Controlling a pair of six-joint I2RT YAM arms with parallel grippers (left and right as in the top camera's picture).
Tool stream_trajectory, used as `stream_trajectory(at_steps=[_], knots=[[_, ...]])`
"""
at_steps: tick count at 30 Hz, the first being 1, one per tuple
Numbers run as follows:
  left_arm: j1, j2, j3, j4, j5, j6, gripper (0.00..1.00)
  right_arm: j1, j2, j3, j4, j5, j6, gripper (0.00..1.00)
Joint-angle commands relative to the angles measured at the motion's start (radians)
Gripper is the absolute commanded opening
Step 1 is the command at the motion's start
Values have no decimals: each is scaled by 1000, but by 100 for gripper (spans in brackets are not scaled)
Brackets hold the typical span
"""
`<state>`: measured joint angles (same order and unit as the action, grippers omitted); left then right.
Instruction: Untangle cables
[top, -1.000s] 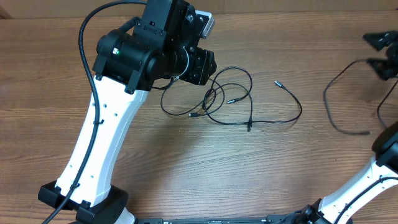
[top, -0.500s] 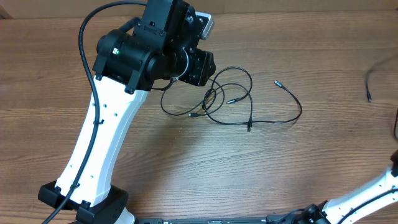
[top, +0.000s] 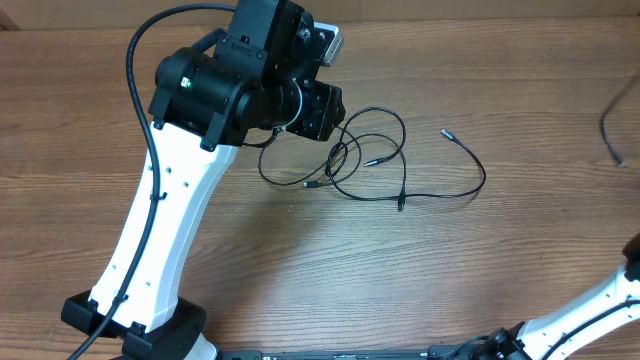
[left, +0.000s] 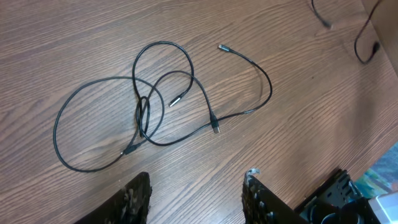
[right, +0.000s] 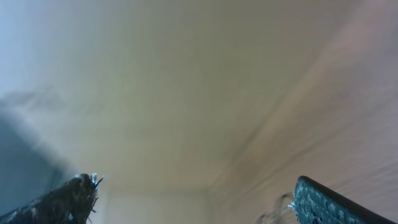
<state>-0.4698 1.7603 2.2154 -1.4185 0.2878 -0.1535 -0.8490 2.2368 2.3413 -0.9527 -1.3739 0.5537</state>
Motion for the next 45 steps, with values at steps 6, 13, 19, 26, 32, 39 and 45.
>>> stream_trajectory(at_steps=[6, 13, 19, 26, 32, 39, 45], knots=[[4, -14, 18, -21, -6, -1, 47, 56, -20, 16, 81, -97, 15, 100], [4, -14, 18, -8, -6, -4, 48, 51, -18, 15, 94, 45, -16, 100], [4, -14, 18, 15, -6, -14, 48, 42, -13, 15, -119, 513, -156, 100], [4, -14, 18, 55, -6, -46, 49, 42, 84, 14, -292, 611, -183, 100], [4, -14, 18, 55, -6, -53, 49, 48, 200, 14, -435, 439, -311, 100], [4, -14, 18, 51, -6, -53, 49, 72, 232, 18, -496, 378, -474, 100], [4, -14, 18, 51, -6, -53, 49, 129, 232, 24, -534, 371, -747, 100]])
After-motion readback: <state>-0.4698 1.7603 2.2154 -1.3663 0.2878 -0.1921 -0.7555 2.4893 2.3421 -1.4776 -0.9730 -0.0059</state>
